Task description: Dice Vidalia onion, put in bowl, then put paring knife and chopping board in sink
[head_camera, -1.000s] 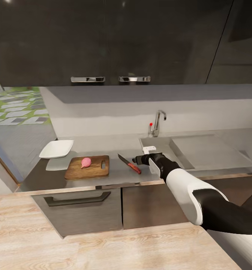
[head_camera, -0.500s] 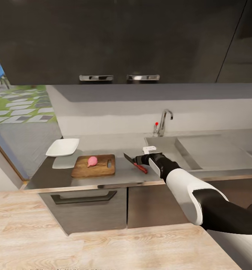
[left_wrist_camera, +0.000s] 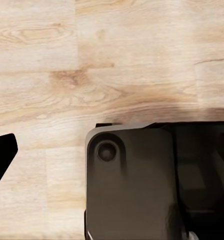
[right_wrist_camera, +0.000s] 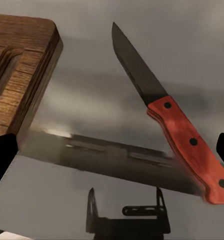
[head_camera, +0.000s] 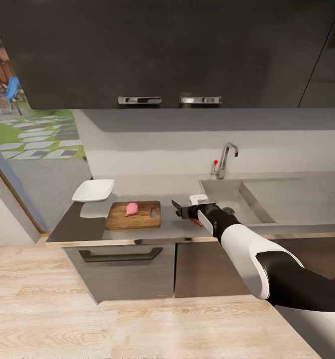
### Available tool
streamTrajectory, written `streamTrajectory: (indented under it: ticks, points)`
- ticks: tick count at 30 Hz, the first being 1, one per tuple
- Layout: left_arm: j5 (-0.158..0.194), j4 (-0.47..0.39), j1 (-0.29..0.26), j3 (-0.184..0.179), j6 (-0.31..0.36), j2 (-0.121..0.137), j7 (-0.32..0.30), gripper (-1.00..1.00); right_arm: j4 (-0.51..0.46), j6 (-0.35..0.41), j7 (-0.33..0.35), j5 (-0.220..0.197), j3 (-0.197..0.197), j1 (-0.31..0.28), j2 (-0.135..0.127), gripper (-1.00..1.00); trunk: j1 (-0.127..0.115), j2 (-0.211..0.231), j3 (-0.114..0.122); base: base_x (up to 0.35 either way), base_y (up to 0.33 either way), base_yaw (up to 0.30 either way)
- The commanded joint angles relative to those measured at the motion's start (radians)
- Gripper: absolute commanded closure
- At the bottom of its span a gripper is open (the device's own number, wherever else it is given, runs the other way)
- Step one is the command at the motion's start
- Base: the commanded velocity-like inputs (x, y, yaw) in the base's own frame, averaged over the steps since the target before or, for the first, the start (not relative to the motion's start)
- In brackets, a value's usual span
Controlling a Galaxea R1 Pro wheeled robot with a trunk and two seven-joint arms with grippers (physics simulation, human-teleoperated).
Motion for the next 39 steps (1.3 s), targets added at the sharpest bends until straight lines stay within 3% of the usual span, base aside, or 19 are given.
streamTrajectory:
  ticks: [1, 19, 39]
  points:
    - [0.009, -0.001, 0.000, -0.006, -0.002, 0.001, 0.008, -1.00, -0.002, 0.006, 0.004, 0.008, 0.002, 0.000, 0.000, -1.00, 0.001, -0.002, -0.003, -0.012, -0.066, 0.080]
    - [0.009, -0.001, 0.000, -0.006, -0.002, 0.000, 0.008, -1.00, -0.002, 0.006, 0.004, 0.008, 0.002, 0.000, 0.000, -1.00, 0.001, -0.002, -0.017, 0.012, -0.238, 0.081]
    - [0.009, -0.001, 0.000, -0.006, -0.002, 0.001, 0.008, -1.00, -0.002, 0.006, 0.004, 0.008, 0.002, 0.000, 0.000, -1.00, 0.001, -0.002, -0.033, 0.049, -0.027, 0.082]
